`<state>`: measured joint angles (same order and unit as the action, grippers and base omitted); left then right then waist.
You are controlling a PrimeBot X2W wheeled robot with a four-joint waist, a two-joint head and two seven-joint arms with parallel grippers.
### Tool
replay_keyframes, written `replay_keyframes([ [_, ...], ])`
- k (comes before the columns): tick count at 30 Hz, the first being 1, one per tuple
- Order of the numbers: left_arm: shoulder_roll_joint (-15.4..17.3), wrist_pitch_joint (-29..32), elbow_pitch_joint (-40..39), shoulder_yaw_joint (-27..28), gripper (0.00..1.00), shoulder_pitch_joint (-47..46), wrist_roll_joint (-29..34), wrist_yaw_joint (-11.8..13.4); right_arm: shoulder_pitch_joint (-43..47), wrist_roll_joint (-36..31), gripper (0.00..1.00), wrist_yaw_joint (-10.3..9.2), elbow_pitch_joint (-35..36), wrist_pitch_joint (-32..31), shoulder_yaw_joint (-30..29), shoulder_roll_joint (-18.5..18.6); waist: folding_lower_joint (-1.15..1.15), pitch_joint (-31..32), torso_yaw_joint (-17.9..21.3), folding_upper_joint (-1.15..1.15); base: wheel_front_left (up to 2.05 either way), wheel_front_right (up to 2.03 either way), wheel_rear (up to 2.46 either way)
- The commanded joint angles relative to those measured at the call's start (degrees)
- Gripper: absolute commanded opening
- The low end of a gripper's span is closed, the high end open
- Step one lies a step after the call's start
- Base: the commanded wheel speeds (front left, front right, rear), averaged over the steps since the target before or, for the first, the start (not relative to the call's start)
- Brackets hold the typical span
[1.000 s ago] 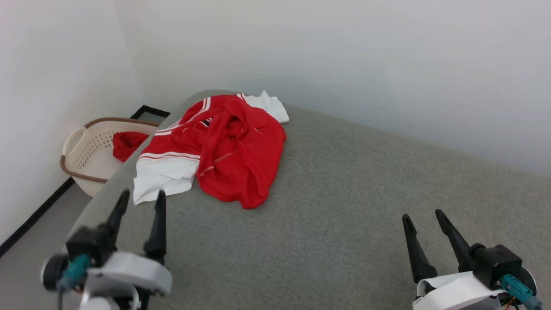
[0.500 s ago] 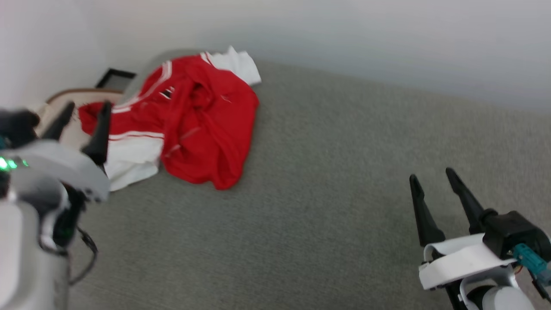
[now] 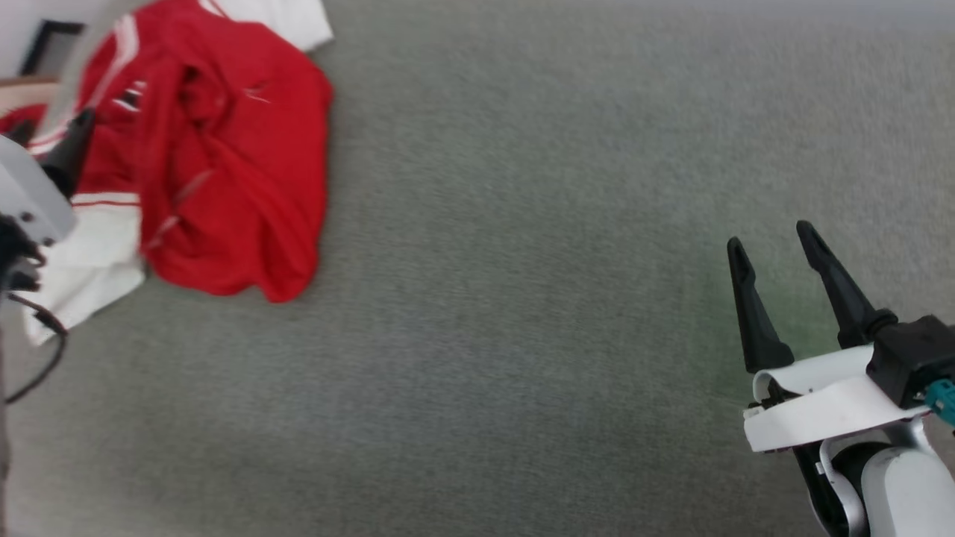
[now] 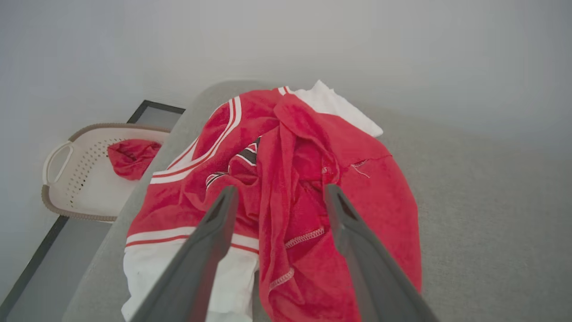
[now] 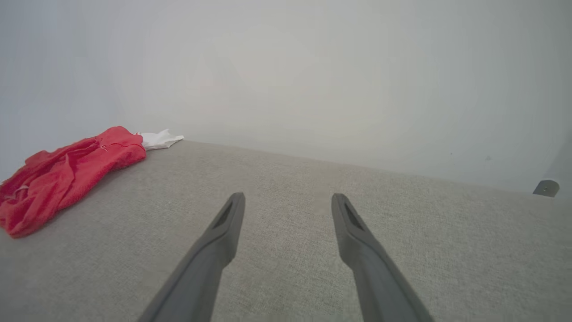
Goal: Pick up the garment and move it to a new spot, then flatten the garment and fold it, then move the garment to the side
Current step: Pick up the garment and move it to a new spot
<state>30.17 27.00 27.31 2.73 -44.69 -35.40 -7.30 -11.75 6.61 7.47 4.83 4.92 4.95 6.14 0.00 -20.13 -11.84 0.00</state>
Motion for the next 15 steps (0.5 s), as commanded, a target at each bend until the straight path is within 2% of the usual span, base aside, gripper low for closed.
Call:
replay_keyframes([
  [1, 0.79, 1.08, 1.40, 0.18, 1.00, -1.59, -0.34, 0.12, -1.06, 0.46, 1.00, 0.04, 0.57, -0.19, 0.17, 0.22, 0.00, -5.94, 5.32, 0.00, 0.00, 0.00, 0.00],
  [6, 2.94, 5.87, 7.59, 0.38, 1.00, -5.57, -1.00, 1.78, -1.91, 0.81, 1.00, 0.04, 2.40, -0.91, 0.17, 0.63, 0.00, -8.89, 7.43, 0.00, 0.00, 0.00, 0.00],
  [9, 4.25, 8.37, 12.06, 0.31, 1.00, -8.30, -1.42, 1.70, -2.22, 1.18, 1.00, 0.04, 3.46, -1.28, 0.05, 0.85, 0.00, -10.61, 8.49, 0.00, 0.00, 0.00, 0.00],
  [15, 4.80, 11.30, 18.66, -0.48, 1.00, -12.73, -1.72, 2.00, -2.53, 1.41, 1.00, 0.04, 5.56, -2.33, -0.65, 1.13, 0.00, -13.22, 9.36, 0.00, 0.00, 0.00, 0.00],
])
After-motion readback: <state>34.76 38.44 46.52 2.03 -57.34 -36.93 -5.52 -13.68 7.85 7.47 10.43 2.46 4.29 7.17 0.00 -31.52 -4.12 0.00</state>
